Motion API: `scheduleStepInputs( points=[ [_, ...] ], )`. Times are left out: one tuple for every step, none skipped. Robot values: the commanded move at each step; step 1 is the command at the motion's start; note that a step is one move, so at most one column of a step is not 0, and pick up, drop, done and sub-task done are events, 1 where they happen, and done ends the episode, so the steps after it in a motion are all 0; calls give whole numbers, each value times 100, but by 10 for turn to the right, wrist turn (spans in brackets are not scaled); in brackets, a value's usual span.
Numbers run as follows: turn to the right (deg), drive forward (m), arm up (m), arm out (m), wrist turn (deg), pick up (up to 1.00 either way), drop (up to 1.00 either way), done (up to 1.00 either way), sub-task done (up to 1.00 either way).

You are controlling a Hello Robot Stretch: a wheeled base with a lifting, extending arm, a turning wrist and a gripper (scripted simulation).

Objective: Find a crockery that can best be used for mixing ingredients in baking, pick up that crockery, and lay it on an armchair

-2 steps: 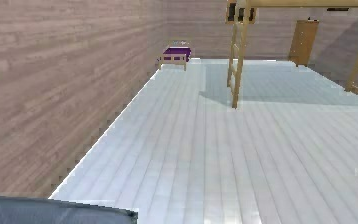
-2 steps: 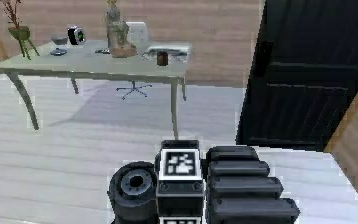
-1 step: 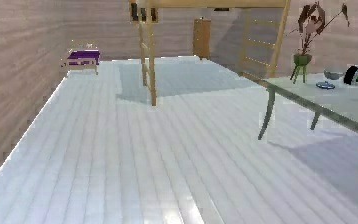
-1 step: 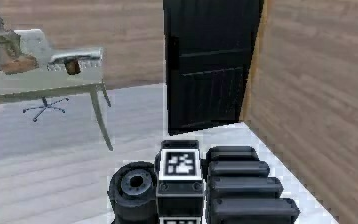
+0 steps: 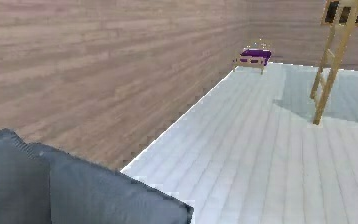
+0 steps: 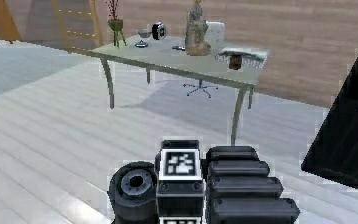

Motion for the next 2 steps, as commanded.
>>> scheduleStepInputs(
  points=[
    [-450, 0, 0, 0, 0, 0, 0, 0, 0],
    [-270, 0, 0, 0, 0, 0, 0, 0, 0]
  ],
)
